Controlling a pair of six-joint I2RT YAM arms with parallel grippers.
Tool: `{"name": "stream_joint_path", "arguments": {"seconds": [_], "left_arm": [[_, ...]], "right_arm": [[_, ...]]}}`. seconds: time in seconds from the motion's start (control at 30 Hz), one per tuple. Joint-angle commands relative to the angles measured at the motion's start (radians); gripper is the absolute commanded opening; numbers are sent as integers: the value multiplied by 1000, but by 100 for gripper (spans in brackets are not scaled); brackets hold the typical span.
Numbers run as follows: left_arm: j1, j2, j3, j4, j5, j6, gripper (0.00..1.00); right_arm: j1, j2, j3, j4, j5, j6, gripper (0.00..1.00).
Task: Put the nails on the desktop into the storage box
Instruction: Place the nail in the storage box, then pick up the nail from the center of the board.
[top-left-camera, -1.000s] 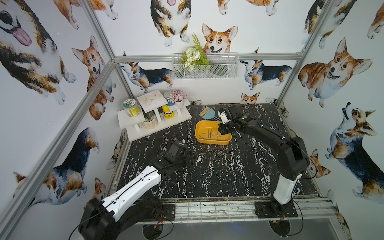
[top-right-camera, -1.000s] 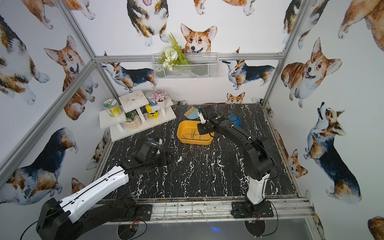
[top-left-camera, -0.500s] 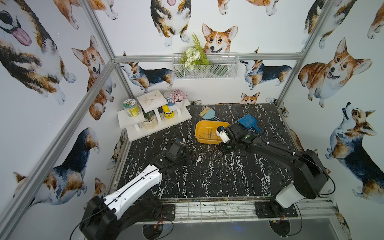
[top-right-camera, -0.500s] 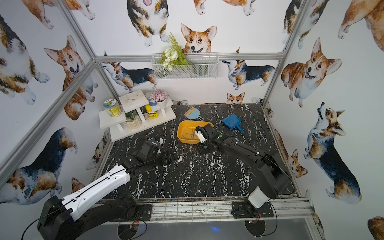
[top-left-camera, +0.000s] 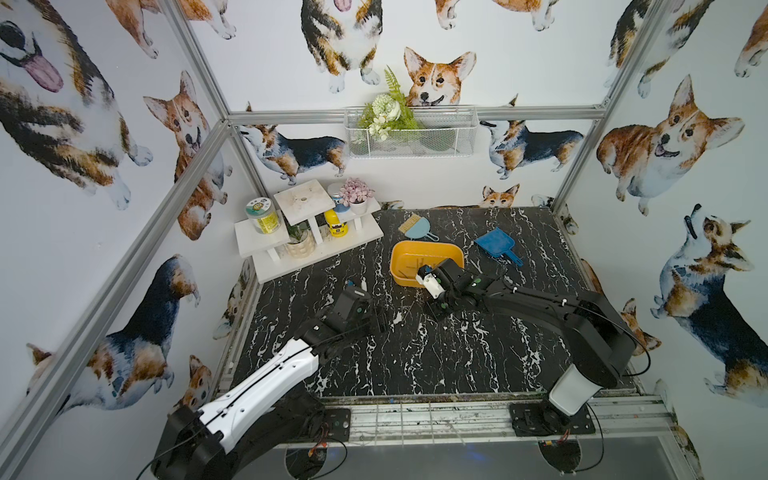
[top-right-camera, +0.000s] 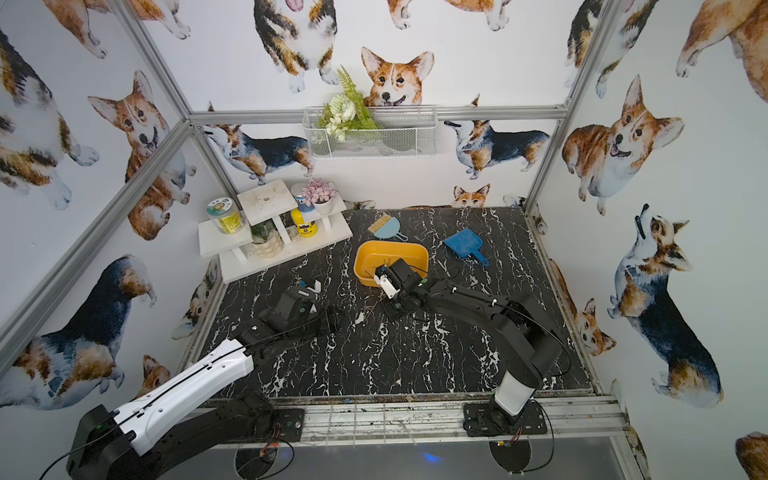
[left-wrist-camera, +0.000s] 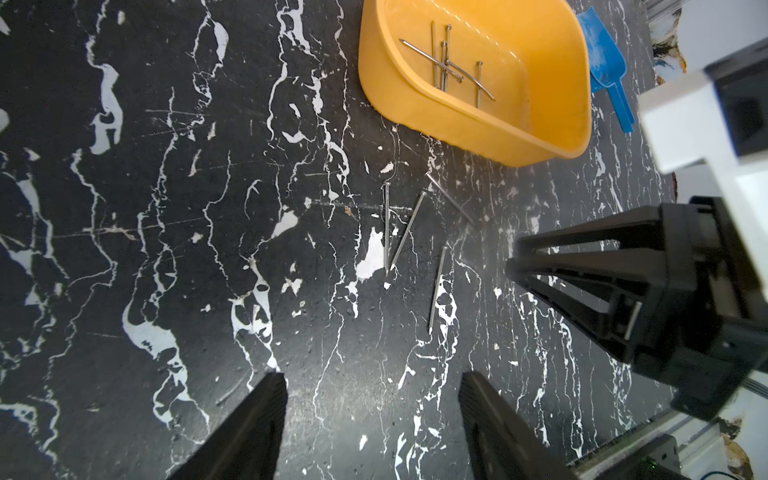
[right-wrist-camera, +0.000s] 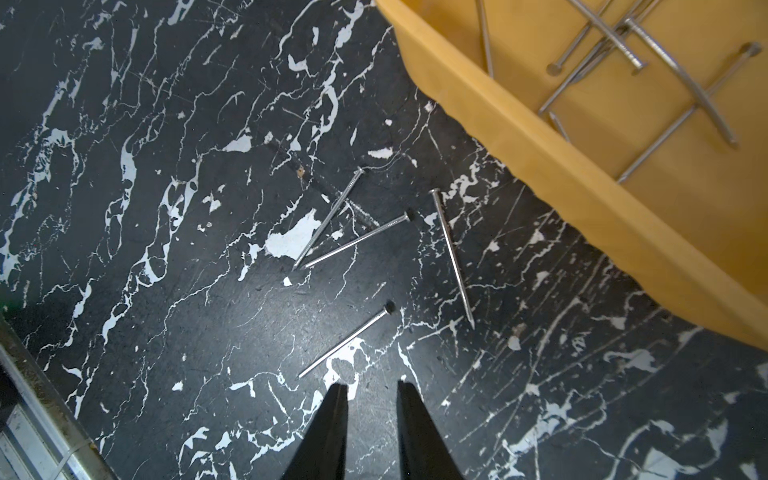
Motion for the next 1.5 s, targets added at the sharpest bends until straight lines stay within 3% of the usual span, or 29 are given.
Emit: {"name": "stream_joint_path", "arguments": {"seconds": [0.0,1.47], "left_arm": [[0,-11,-10,-5,-5,-7,72],[0,-54,-53,-12,-13,-16,72]], "right_arm": [[10,21,15,20,2,-11,27],[23,218,105,26,17,-23,21]]}}
